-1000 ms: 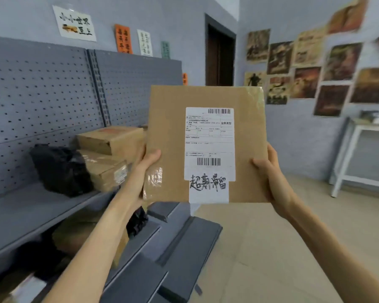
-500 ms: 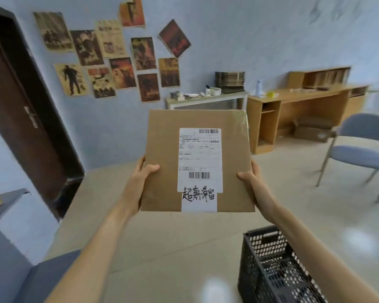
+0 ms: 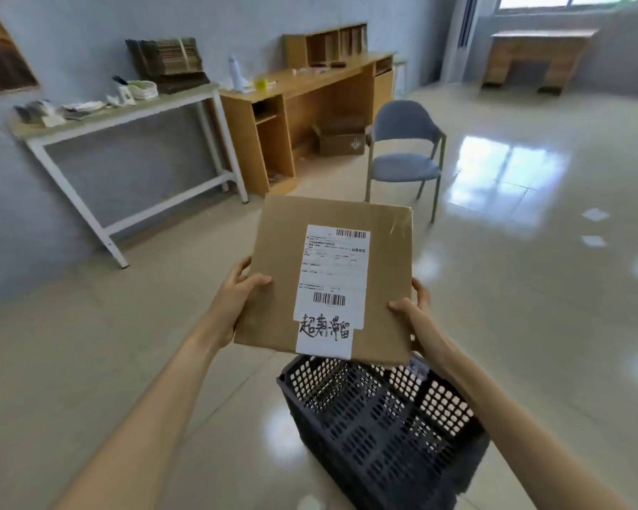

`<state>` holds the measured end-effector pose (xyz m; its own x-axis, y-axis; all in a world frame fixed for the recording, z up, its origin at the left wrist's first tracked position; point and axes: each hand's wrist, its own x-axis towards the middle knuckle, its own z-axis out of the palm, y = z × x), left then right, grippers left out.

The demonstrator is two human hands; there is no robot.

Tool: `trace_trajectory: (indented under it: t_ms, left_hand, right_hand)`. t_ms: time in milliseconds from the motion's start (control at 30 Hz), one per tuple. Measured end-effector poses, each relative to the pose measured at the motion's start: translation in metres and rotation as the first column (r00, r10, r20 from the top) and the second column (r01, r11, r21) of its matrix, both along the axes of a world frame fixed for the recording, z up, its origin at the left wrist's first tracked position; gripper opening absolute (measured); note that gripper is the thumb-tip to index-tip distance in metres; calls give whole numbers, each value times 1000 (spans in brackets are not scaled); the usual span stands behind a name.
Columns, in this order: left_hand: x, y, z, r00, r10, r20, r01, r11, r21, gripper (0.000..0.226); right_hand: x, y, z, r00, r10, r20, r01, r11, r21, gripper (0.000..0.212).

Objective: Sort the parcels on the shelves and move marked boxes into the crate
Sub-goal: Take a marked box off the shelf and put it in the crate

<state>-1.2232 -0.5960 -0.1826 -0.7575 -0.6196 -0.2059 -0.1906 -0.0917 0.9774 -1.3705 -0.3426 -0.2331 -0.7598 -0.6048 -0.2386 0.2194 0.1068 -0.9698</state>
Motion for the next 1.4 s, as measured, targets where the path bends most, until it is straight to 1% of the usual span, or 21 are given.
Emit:
trace_trajectory:
  t_ms: [100, 200, 233, 333, 400, 500, 600, 700, 767, 833, 967, 1033, 1133, 1233, 1333, 1400]
  left_hand:
    - [-46, -31, -43, 982, -155, 109, 152, 988, 38, 62]
    - [-88, -61, -86, 914, -329, 238, 309, 944, 116, 56]
    - [-101, -69, -101, 887, -375, 269, 348, 927, 144, 55]
    - [-133, -79, -149, 807, -473, 353, 430, 881, 197, 58]
    - [-150, -77, -183, 763, -509, 400, 453, 861, 232, 62]
    - [-169, -68, -238, 687, -562, 460, 495, 826, 270, 58]
    - [-182, -57, -300, 620, -580, 529, 535, 805, 255, 56]
    - [-189, -50, -364, 551, -589, 591, 582, 779, 234, 59]
    - [-192, -52, -403, 488, -601, 633, 625, 747, 228, 62]
    - [-195, -54, -440, 445, -591, 672, 654, 727, 206, 67]
    - [-205, -55, -502, 443, -477, 759, 665, 743, 79, 72]
    - [-208, -52, -530, 439, -473, 764, 667, 741, 75, 71]
    - [-210, -47, -563, 458, -464, 758, 658, 751, 61, 72]
    - [-209, -44, -584, 469, -420, 777, 653, 757, 15, 71]
    - [-209, -40, -595, 489, -383, 784, 689, 721, -78, 56]
    - [-209, -38, -600, 500, -364, 786, 691, 715, -109, 56]
  right_hand:
    - [-20, -7, -38, 996, -79, 35, 76, 993, 86, 78]
    - [-35, -13, -79, 982, -159, 103, 144, 979, 147, 88]
    - [-39, -14, -93, 973, -180, 142, 156, 973, 168, 87]
    - [-41, -15, -138, 930, -262, 258, 210, 954, 213, 74]
    - [-36, -12, -173, 889, -337, 311, 264, 931, 253, 78]
    - [-24, -7, -225, 822, -433, 369, 321, 889, 326, 84]
    - [-13, -3, -282, 752, -500, 429, 344, 854, 390, 84]
    - [0, -1, -339, 699, -528, 483, 314, 833, 456, 80]
    - [9, -3, -377, 678, -515, 524, 253, 833, 491, 74]
    - [14, -10, -411, 651, -517, 555, 215, 827, 519, 76]
    - [8, -31, -471, 614, -528, 587, 180, 818, 547, 81]
    - [2, -38, -497, 595, -549, 588, 189, 806, 561, 82]
    - [-6, -43, -529, 585, -566, 581, 222, 801, 557, 79]
    - [-12, -45, -549, 599, -567, 565, 244, 801, 546, 78]
    - [-17, -49, -561, 596, -591, 543, 253, 780, 572, 82]
    - [-17, -51, -566, 596, -594, 539, 243, 774, 585, 83]
